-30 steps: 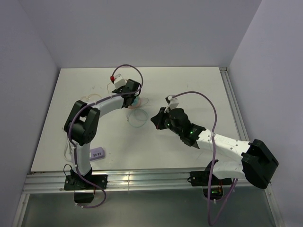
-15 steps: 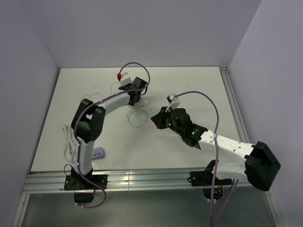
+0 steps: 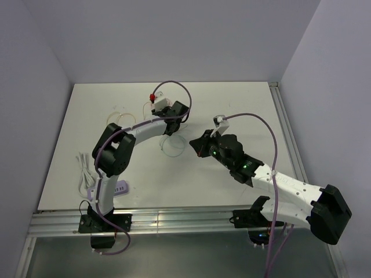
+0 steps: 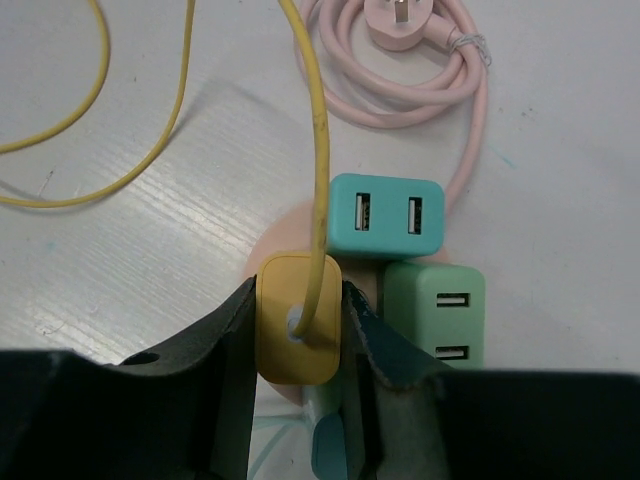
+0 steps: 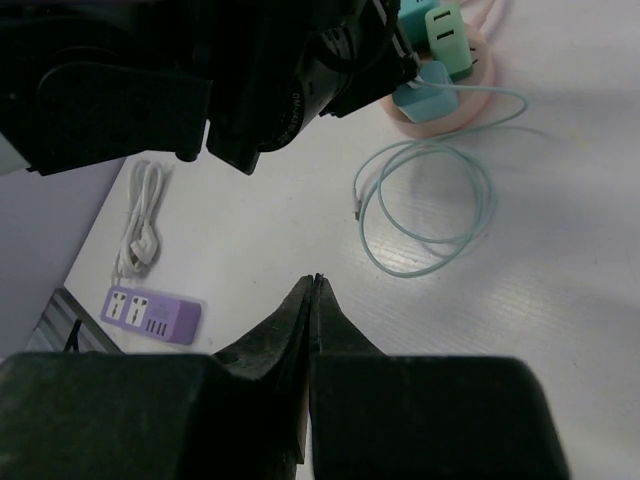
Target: Insert the plug
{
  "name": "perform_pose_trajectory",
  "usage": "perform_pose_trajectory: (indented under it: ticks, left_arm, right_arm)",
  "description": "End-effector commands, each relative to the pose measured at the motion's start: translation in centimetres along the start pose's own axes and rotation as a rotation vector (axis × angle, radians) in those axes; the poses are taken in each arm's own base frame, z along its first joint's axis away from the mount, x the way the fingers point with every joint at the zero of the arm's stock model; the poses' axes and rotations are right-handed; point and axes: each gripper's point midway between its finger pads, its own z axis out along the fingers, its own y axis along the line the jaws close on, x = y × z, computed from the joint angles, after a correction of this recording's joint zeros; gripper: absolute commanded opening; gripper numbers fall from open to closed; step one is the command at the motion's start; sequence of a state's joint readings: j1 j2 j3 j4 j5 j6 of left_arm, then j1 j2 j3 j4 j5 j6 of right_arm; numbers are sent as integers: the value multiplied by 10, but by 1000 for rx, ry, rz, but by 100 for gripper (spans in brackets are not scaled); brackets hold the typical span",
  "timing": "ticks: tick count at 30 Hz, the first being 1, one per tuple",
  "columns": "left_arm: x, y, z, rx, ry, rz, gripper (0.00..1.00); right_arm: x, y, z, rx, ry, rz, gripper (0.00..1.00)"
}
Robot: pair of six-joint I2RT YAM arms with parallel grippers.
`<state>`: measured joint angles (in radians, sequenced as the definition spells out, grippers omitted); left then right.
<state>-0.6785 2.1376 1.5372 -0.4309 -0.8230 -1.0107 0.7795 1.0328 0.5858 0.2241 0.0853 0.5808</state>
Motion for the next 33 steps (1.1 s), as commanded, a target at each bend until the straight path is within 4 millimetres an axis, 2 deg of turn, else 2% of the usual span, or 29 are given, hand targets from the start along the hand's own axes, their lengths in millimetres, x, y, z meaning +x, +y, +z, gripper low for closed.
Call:
perform_pose_trajectory:
  ticks: [1,6,14,15,16,17,19,20,23,33]
  left_arm:
    - [206,182,-9,-332,617,584,0]
    - [209,177,-11,-278,653,575,0]
    - [177,169,-7,-241,618,471,2]
    - [168,164,-9,-225,602,448,6]
    - [162,162,-9,-219,591,436,19]
    - [156,161,-11,-212,581,431,26]
    - [134,154,-14,-195,535,401,34]
    - [125,150,-15,-189,515,391,46]
    - [90,140,-23,-175,449,353,70]
    - [6,118,-64,-64,302,232,86]
  right_arm:
    - [-11,4,-2,-22,-37,11,0]
    - [-10,1,1,-9,-29,9,0]
    - [-8,-4,5,7,-22,9,0]
    - [-8,-3,6,6,-21,9,0]
    - [-7,-4,6,8,-19,9,0]
    - [-7,-5,7,11,-17,9,0]
    - [-6,-5,8,11,-14,9,0]
    - [-6,-5,8,11,-13,9,0]
    - [-5,-6,9,16,-9,7,0]
    - [0,-8,14,25,5,5,0]
